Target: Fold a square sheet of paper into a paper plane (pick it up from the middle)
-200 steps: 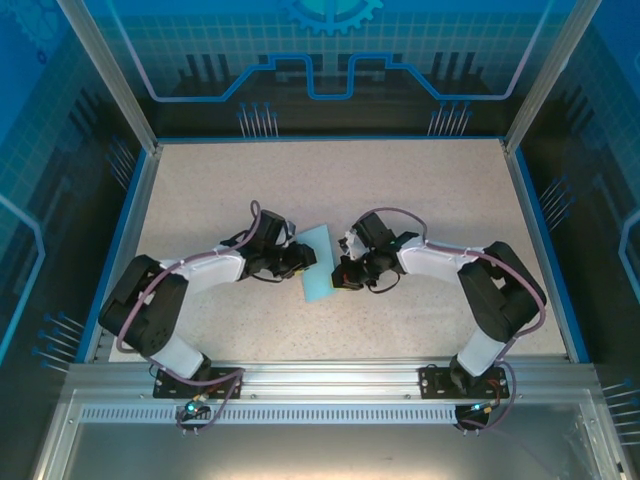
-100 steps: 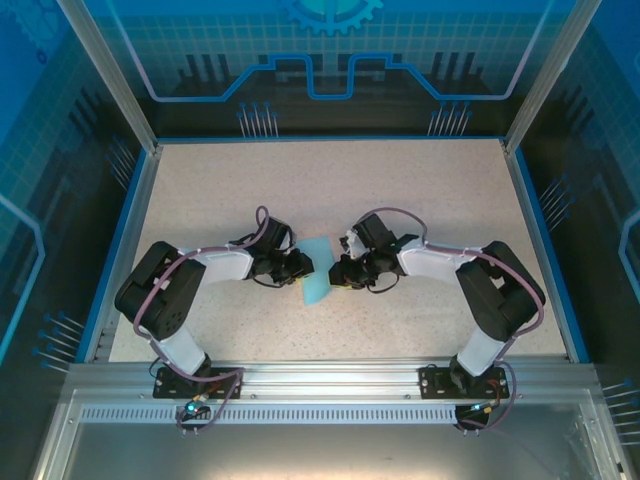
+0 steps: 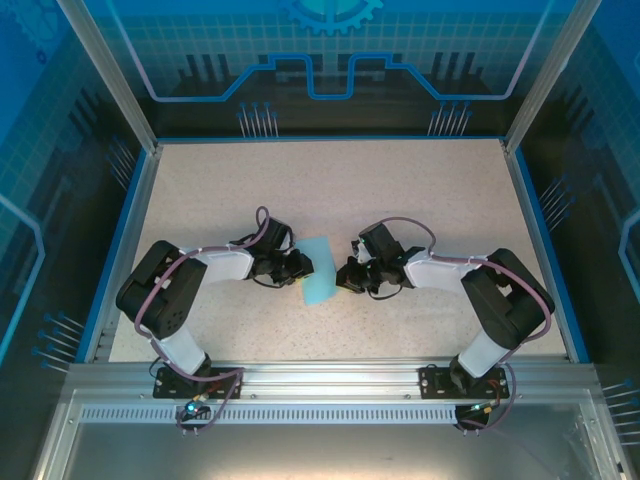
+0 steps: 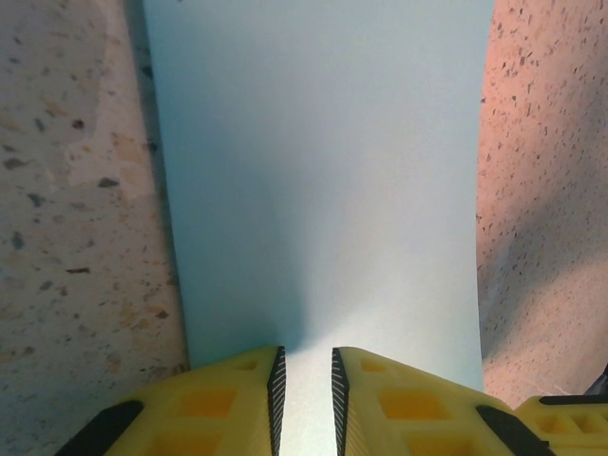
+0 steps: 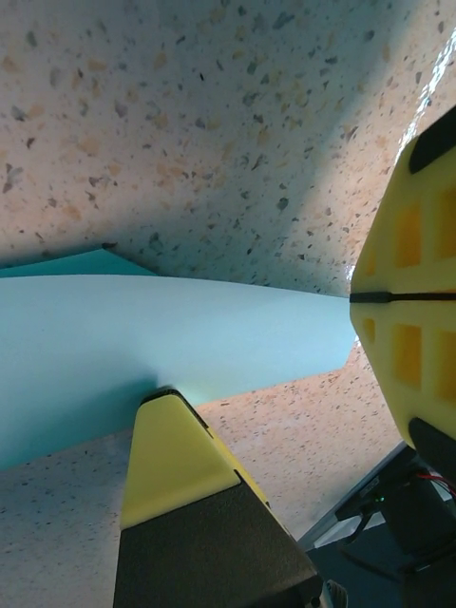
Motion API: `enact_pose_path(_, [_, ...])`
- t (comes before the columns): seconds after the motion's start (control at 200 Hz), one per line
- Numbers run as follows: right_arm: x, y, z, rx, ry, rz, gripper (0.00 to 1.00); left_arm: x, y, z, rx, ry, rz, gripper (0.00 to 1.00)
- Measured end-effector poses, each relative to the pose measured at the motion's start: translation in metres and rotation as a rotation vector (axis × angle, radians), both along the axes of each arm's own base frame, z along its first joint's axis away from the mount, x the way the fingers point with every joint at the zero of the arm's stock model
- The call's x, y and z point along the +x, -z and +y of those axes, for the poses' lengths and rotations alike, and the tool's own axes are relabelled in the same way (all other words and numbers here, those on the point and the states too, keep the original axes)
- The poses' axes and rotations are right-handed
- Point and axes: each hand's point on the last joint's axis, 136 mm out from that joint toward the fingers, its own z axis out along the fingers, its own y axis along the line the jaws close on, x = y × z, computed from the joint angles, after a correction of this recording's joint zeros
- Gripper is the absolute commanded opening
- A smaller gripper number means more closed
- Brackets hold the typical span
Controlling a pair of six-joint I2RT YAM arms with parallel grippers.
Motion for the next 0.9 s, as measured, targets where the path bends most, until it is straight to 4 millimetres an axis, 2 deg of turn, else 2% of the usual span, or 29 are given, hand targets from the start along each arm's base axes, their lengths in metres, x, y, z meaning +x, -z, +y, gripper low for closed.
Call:
enact_pose_path(0.18, [-0.003,0.003,-0.004,-0.022,-0.004,0.016,0.00,0.001,-0.009,-0.001,-0.008,0.002,-0.021,0.33])
enact_pose_path(0.33, [-0.011,0.005,-0.009,-0.064,-0.051,0.028,0.00,0.009,-0.023,-0.003,-0.020,0.002,-0.060,0.32])
enact_pose_path(0.42, [-0.014,0.005,-0.012,-0.083,-0.080,0.032,0.00,0.014,-0.026,-0.001,-0.017,-0.002,-0.076,0.28])
enact_pose_path(0.56, [-0.018,0.006,-0.019,-0.103,-0.096,0.042,0.00,0.017,-0.021,0.005,0.005,-0.011,-0.080,0.22])
enact_pose_path(0.695, [-0.016,0.003,-0.017,-0.097,-0.095,0.033,0.00,0.017,-0.012,0.008,0.027,-0.018,-0.062,0.17])
enact_pose_path(0.9, [-0.005,-0.014,0.003,-0.055,-0.106,-0.019,0.00,0.014,0.001,0.009,0.045,-0.019,-0.030,0.14])
